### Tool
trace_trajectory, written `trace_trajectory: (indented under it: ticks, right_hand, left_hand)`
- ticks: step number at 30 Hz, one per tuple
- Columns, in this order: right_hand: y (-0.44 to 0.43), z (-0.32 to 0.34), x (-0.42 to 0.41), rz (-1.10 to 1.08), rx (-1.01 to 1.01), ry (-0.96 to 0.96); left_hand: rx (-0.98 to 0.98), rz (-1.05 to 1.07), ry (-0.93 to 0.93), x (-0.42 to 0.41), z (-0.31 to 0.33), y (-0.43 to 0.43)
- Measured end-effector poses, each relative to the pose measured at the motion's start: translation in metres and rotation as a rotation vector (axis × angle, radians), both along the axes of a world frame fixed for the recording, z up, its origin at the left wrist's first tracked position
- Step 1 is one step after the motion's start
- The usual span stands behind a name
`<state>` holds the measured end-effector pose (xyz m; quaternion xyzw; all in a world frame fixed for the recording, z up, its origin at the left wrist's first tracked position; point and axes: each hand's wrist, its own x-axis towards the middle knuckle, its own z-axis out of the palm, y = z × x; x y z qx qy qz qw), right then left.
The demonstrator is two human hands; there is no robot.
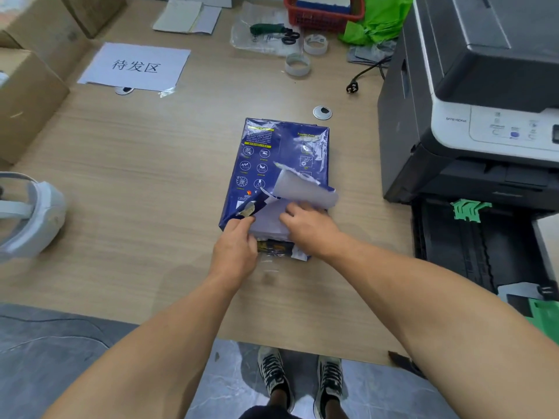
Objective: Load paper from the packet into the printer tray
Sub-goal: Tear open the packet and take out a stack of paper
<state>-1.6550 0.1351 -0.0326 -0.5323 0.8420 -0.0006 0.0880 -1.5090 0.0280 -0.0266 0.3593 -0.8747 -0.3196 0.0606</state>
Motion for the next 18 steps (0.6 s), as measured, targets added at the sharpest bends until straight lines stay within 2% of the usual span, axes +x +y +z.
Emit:
trace_trajectory:
  ticks: [5, 11, 18]
  right_hand:
    - [-0.001, -0.001, 0.002, -0.031, 0.093, -0.103]
    - [-0.009, 0.005, -0.014, 0.046, 0.103, -0.138]
    - [-0.013, 0.014, -0.017, 0.006, 0.164, -0.173]
  left_hand:
    - [0.026, 0.014, 0.0, 0.0, -0.001, -0.001]
    - [0.051, 0.042, 0.02, -0.002, 0.0, -0.003]
    - [0.089, 0.063, 0.015, -0.004, 0.004, -0.006]
